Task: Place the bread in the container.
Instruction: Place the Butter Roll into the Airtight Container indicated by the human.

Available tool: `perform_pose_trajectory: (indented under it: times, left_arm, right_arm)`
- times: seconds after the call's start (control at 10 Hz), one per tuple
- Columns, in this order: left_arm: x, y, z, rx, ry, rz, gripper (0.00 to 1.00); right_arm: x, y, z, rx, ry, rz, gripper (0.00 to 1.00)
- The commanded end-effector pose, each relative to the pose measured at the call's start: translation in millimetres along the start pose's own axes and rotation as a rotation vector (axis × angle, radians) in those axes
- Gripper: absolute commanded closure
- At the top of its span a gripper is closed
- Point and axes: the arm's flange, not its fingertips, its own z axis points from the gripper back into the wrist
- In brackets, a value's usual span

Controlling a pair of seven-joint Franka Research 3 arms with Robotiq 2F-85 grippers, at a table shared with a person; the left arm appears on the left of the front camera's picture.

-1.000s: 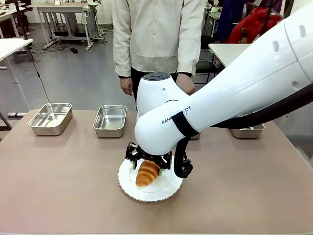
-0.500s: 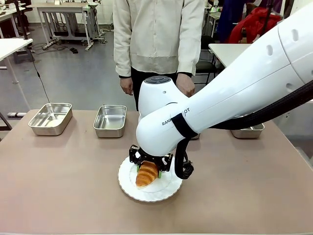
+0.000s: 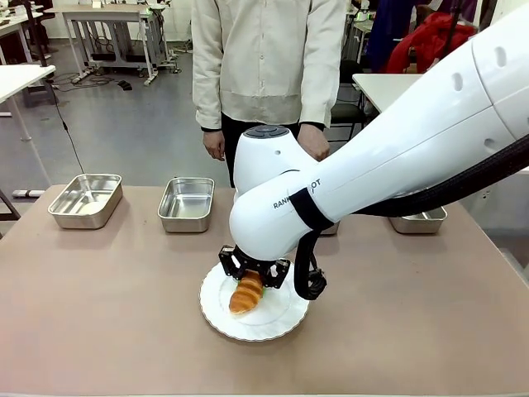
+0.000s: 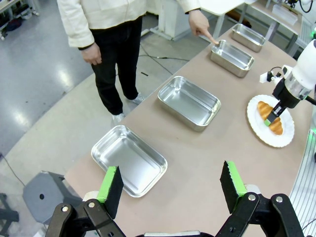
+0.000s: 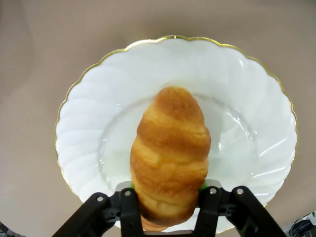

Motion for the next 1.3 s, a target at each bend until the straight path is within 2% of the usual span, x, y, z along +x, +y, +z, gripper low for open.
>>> perform_pose_trajectory:
  times: [0.0, 0.1, 0.2, 0.3, 0.5, 0.9, 1.2]
  left_arm:
    - [-0.7, -2.0, 1.5, -0.003, -0.005, -0.013, 0.0]
    - [-0.7, -2.0, 1.5, -0.003, -0.005, -0.013, 0.0]
    - [-0.7, -2.0, 1.5, -0.003, -0.005, -0.013, 0.0]
    - [-0.7, -2.0, 1.5, -0.003, -0.005, -0.013, 0.0]
    - [-0.7, -2.0, 1.5, -0.003, -0.005, -0.013, 0.0]
    - [-0.7, -2.0, 1.5, -0.003, -0.005, -0.013, 0.0]
    - [-0.7, -2.0, 1.5, -0.003, -0.005, -0.013, 0.0]
  right_arm:
    - [-0.7, -1.7, -2.8, -0.007, 0.002, 0.002, 0.67]
    - [-0.7, -1.7, -2.8, -0.007, 0.002, 0.002, 0.67]
    - [-0.1, 0.3, 0.2, 0.001, 0.0, 0.0, 0.58]
    - [10.3, -2.8, 18.6, 0.013, -0.032, -0.002, 0.66]
    - [32.0, -9.6, 61.9, 0.017, -0.045, 0.026, 0.66]
    - [110.9, -36.5, 140.9, -0.037, -0.026, 0.265, 0.66]
    - [175.8, -67.9, 154.5, -0.063, -0.02, 0.425, 0.66]
